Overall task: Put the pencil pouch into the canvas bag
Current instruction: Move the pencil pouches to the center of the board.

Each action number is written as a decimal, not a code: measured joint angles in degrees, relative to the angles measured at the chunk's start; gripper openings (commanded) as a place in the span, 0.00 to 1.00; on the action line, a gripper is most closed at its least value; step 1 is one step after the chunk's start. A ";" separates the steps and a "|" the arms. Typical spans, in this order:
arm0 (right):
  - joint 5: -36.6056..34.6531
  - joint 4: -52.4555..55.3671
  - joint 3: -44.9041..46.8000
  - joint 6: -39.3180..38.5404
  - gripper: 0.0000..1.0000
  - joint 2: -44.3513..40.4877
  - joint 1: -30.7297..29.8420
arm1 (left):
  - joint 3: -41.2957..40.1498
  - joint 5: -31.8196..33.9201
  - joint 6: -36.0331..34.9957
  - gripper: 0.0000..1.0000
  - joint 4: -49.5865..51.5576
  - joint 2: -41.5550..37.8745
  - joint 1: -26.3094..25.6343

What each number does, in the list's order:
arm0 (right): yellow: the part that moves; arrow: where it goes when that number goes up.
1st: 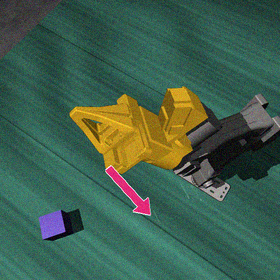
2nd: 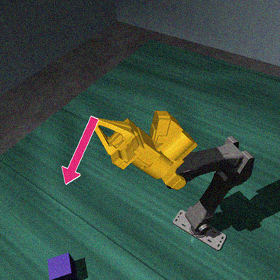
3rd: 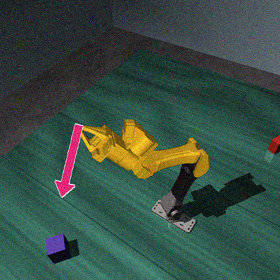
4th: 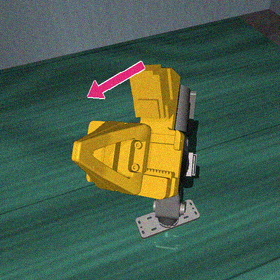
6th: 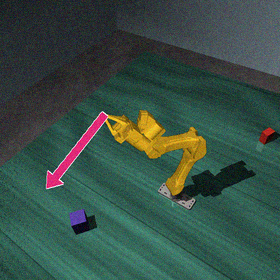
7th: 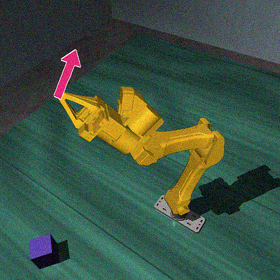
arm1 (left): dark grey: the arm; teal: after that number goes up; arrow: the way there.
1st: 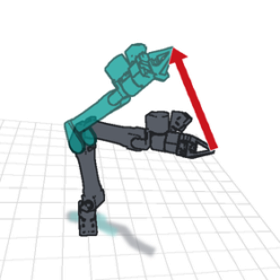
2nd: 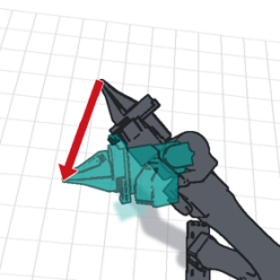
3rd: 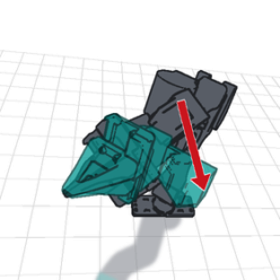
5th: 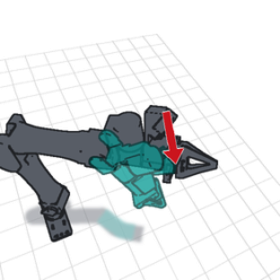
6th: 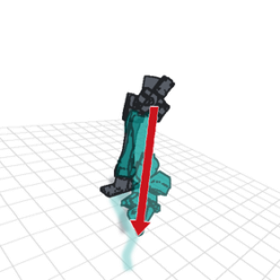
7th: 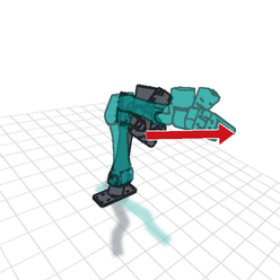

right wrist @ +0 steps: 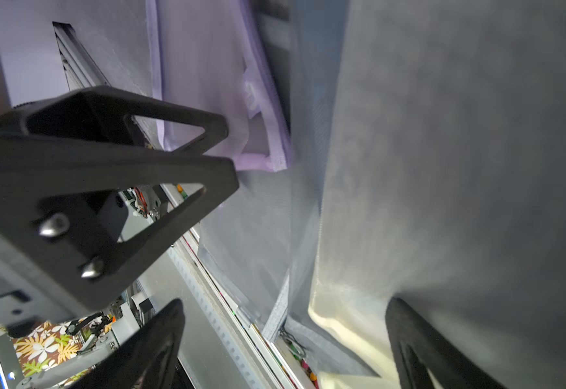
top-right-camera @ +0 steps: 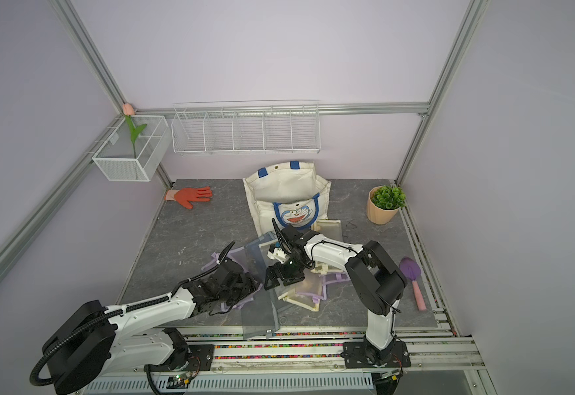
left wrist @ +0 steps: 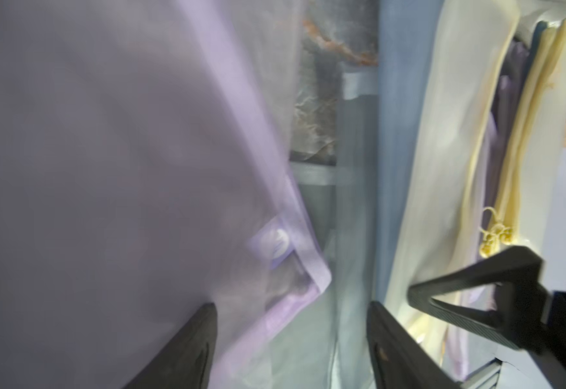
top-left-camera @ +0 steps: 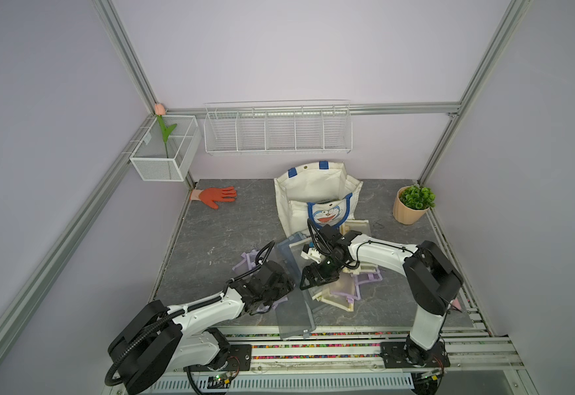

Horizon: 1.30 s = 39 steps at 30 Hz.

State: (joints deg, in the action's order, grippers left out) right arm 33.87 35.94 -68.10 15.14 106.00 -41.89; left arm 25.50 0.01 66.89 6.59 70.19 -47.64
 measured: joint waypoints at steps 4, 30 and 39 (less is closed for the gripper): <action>-0.37 -1.18 0.52 0.00 0.95 0.48 2.38 | 0.74 -0.09 0.13 0.71 -2.32 2.27 0.00; -5.99 3.54 -1.22 -2.73 0.96 -7.56 6.58 | 8.68 2.91 -3.58 0.71 9.49 -10.19 2.84; -1.84 2.32 -9.25 -1.16 0.97 -2.47 1.03 | 5.33 -0.55 -12.90 0.71 14.21 -14.01 25.24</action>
State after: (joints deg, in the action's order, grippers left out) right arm 32.03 38.26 -77.34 13.98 103.53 -40.86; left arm 30.83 -0.54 54.00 20.80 56.18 -22.39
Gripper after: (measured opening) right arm 0.963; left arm 0.711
